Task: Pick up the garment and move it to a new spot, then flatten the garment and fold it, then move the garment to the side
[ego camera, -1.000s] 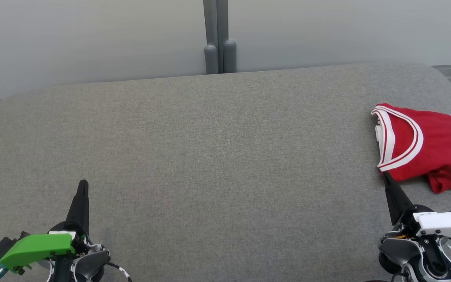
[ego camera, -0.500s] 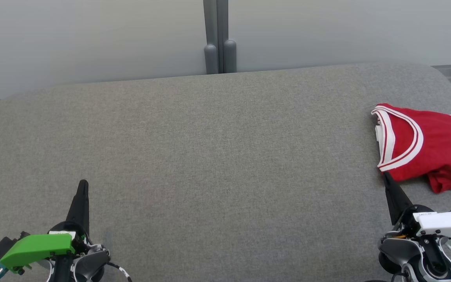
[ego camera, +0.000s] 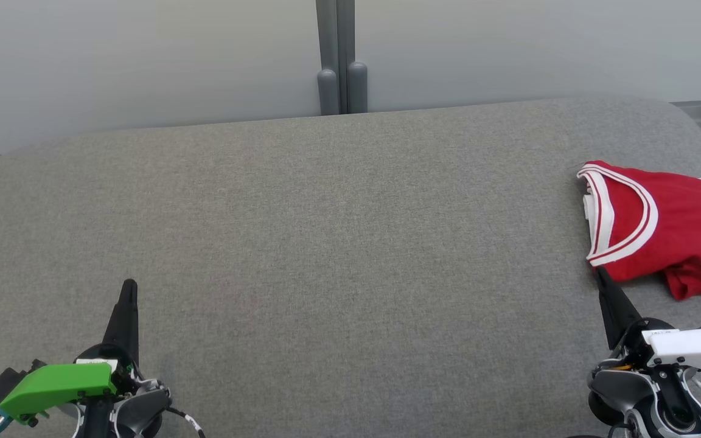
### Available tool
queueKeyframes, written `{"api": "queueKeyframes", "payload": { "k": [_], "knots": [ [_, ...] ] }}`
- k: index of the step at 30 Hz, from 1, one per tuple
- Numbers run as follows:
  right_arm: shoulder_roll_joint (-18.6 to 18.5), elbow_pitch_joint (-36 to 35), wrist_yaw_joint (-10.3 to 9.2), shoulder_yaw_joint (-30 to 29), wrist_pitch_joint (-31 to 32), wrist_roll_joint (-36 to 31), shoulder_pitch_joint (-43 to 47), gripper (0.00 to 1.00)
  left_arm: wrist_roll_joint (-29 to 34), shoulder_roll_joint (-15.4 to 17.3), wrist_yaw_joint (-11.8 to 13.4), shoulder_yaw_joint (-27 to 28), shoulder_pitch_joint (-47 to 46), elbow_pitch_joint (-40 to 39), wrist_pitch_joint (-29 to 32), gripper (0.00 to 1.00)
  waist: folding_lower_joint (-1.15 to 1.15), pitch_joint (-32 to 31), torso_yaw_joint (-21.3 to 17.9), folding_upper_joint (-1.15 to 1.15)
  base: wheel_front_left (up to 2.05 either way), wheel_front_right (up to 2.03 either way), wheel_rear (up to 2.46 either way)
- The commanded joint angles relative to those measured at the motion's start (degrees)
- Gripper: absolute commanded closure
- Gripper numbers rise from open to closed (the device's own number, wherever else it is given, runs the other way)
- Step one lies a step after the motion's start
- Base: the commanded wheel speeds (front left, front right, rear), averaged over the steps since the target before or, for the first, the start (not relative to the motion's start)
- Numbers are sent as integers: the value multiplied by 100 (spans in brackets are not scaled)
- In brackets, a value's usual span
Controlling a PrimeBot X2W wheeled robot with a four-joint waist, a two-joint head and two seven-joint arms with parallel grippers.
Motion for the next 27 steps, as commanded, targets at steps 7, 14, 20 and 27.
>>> {"api": "queueKeyframes", "payload": {
  "k": [7,14,20,27],
  "knots": [
    [-25,-22,2,8,16,33,-51,100,0,40,-30,13,-71,-9,0,100,0,0,0,0,0,0,0],
    [-25,-22,2,7,15,33,-51,100,0,40,-30,13,-71,-9,0,100,0,0,0,0,0,0,0],
    [-25,-22,2,7,15,33,-51,100,0,40,-30,12,-71,-9,-1,100,0,0,0,0,0,0,0],
    [-25,-22,2,8,15,33,-51,100,1,40,-30,12,-71,-10,-1,100,0,0,0,0,0,0,0]
  ]
}}
